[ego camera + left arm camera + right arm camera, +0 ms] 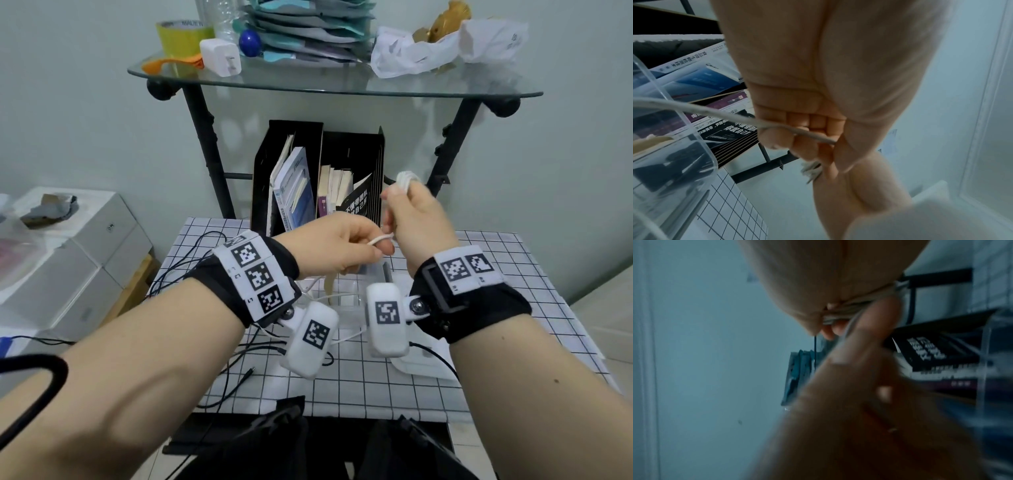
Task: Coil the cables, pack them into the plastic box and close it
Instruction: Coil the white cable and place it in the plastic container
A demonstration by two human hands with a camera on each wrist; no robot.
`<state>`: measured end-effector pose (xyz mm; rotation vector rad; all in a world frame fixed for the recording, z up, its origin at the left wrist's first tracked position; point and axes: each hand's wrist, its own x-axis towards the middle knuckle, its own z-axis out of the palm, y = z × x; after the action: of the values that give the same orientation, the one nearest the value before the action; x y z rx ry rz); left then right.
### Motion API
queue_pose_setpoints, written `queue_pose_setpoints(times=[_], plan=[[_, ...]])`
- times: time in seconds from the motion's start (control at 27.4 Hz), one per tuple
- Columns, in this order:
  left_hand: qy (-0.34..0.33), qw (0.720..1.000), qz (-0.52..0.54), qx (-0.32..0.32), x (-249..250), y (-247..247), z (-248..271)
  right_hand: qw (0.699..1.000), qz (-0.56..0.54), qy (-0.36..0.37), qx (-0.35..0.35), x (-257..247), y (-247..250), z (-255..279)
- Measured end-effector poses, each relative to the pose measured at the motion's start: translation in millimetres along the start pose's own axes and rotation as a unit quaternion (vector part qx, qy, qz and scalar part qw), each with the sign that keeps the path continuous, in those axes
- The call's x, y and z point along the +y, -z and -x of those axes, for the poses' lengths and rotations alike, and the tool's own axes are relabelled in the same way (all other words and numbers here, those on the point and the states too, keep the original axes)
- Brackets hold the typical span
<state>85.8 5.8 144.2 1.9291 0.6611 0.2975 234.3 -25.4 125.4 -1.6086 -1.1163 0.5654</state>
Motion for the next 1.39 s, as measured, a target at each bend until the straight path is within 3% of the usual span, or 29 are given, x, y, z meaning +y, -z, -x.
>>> queue_pose_setpoints(times=[0.07,0.15,0.4,0.66,0.91,1.06,1.2,1.39], plan=[[-0.003,1.000,0.009,0.019,2,3,0,0.997,0.054,-0.012,-0.055,-1,0,3],[-0.003,1.000,-0.001,0.030,2,6,0,0.993,0.041,-0.039,-0.105,-3,-1,6],[-0.016,0.992,0.018,0.127,-4,13,-4,0.978,0.030,-0.091,-0.184,-14,-1,13],[-0.028,0.983,0.067,0.171,-13,22,-9,0.949,-0.087,-0.157,-0.259,-16,-1,18],[0.009,0.968,0.198,0.153,-31,25,-9,0.879,-0.350,-0.198,-0.258,-15,2,16],[0.016,0.964,0.212,0.159,-38,22,-8,0.827,-0.465,-0.203,-0.243,-20,5,10],[0.026,0.969,0.209,0.129,-45,16,-5,0.786,-0.561,-0.186,-0.182,-19,11,2],[0.042,0.977,0.188,0.087,-50,8,-3,0.769,-0.614,-0.169,-0.054,-24,18,-2]])
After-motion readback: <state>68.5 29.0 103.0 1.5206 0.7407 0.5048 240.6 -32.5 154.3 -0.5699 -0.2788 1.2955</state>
